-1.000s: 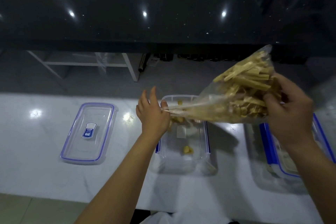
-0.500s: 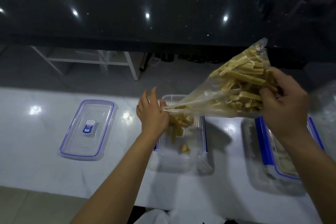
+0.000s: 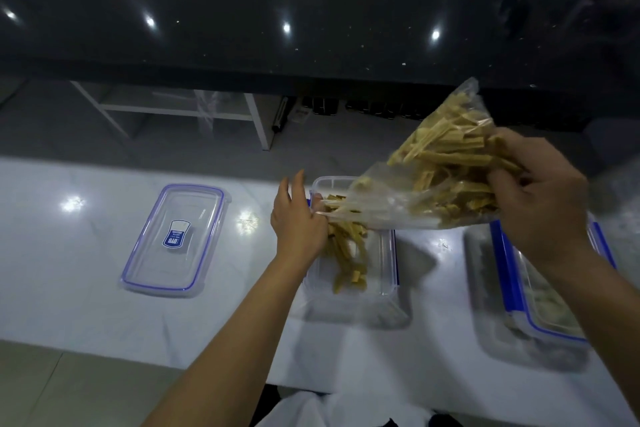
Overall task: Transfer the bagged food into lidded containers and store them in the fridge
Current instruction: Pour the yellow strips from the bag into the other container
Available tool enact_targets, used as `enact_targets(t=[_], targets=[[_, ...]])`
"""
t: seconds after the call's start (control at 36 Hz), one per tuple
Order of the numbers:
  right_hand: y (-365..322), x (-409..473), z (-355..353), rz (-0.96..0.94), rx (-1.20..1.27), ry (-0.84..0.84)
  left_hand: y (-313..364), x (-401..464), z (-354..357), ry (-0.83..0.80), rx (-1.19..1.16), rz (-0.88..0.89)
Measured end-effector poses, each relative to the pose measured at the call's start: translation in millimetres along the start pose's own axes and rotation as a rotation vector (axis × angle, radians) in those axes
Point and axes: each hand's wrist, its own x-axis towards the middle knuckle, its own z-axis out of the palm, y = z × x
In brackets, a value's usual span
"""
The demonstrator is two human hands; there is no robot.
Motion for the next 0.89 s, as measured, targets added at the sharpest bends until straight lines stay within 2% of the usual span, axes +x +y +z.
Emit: enact_targets(t=[0.22,0.42,0.53,0.64,0.75,0.83,0.89], targets=[[-8,14,3,-0.161,-0.100,-0.022,-4,-3,4,-0.009,0.014,-0.012],[-19,30,4,-0.217,-0.131,-0.014,-4,-3,3,0.008,0.014,0.008],[-19,37,5,-0.239,-0.137,0.015,-5,-7,3,0.006,-0.024,-0.003],[-22,38,11,-0.297,-0.154,-0.042,-7,-14,-2,-0.002,-0.099,0.027],[-23,42,18,-0.312,-0.154,-0.050,-7,-24,-23,-0.119,-0.140,0.107],[-25,43,23,-0.342,-0.162,-0.067,-3,-27,-54,-0.362,-0.188,0.150],[-28,45,25,-0.381,-0.165,-0.085,9,-24,-78,-0.463,-0.210,0.162]])
